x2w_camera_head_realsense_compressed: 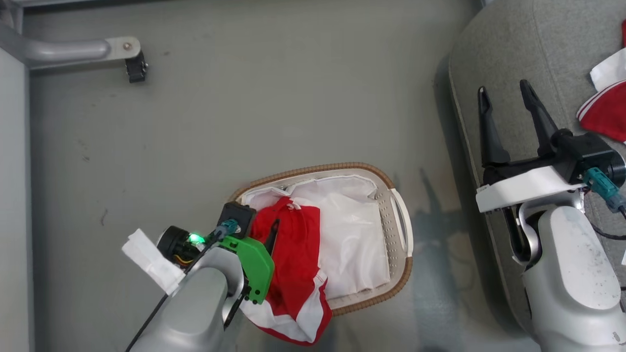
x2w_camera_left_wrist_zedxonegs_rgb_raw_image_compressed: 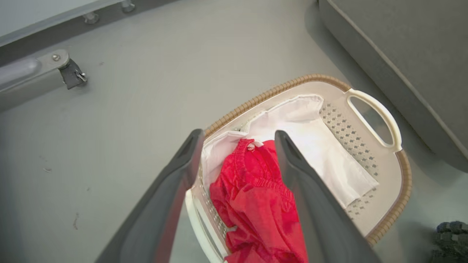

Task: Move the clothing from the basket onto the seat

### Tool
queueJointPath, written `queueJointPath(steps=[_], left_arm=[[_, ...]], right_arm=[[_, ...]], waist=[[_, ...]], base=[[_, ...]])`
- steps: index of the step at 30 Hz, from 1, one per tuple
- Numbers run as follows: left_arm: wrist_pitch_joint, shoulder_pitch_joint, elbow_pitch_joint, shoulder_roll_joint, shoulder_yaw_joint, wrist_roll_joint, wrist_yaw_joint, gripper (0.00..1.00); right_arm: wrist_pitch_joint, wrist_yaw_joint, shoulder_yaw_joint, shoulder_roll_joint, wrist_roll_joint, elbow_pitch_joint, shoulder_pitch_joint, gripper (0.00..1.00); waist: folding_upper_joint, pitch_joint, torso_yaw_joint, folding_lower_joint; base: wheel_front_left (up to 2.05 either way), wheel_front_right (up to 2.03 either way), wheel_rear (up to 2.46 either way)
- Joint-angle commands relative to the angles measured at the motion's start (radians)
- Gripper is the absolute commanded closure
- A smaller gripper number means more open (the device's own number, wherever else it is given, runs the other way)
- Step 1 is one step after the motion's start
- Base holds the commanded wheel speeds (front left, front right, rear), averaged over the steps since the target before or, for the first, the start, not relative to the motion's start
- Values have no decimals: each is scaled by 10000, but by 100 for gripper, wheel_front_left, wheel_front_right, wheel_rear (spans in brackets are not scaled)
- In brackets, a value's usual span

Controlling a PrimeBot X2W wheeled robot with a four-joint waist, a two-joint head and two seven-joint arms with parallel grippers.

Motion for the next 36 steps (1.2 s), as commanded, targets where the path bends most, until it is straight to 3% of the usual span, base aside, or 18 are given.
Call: queueJointPath(steps=[1, 7, 18, 28, 29, 30, 31, 32, 36], left_arm=[[209, -277, 195, 55, -328, -182, -33, 0], [956, -867, 1057, 63, -1604, -692, -31, 0], [1073, -1722, 2462, 58, -2023, -884, 55, 0], [2249, -2007, 2902, 60, -2461, -1128, 215, 0], [2326, -2017, 2936, 60, -2475, -1179, 241, 33], [2384, -2019, 2972, 60, -2482, -1209, 252, 53], [2414, -2011, 3008, 58, -2496, -1236, 270, 81], [2428, -2009, 3038, 60, -2508, -1250, 273, 99], [2168, -1890, 3089, 58, -2545, -1357, 246, 100]], right_arm=[[-4, -11, 11, -24, 93, -73, -235, 0], [-4, -11, 173, -26, 234, -260, -757, 0], [-3, -11, 527, -26, 638, -316, -1066, 0], [-3, -11, 934, -26, 1013, -260, -1220, 0], [-3, -11, 972, -26, 1058, -264, -1218, 0], [-3, -11, 1002, -26, 1092, -267, -1217, 0], [-3, -11, 1028, -26, 1131, -268, -1204, 0], [-3, -11, 1042, -26, 1160, -266, -1185, 0], [-3, -11, 1026, -26, 1209, -176, -1003, 0]], waist=[[83, 1482, -433, 0], [83, 2482, -654, 0], [83, 3250, -864, 0], [83, 3397, -1174, 0], [83, 3398, -1210, 0], [83, 3396, -1240, 0], [83, 3387, -1271, 0], [83, 3375, -1291, 0], [83, 3191, -1335, 0]], base=[[0, 0, 0], [0, 0, 0], [0, 0, 0], [0, 0, 0], [0, 0, 0], [0, 0, 0], [0, 0, 0], [0, 0, 0], [0, 0, 0]])
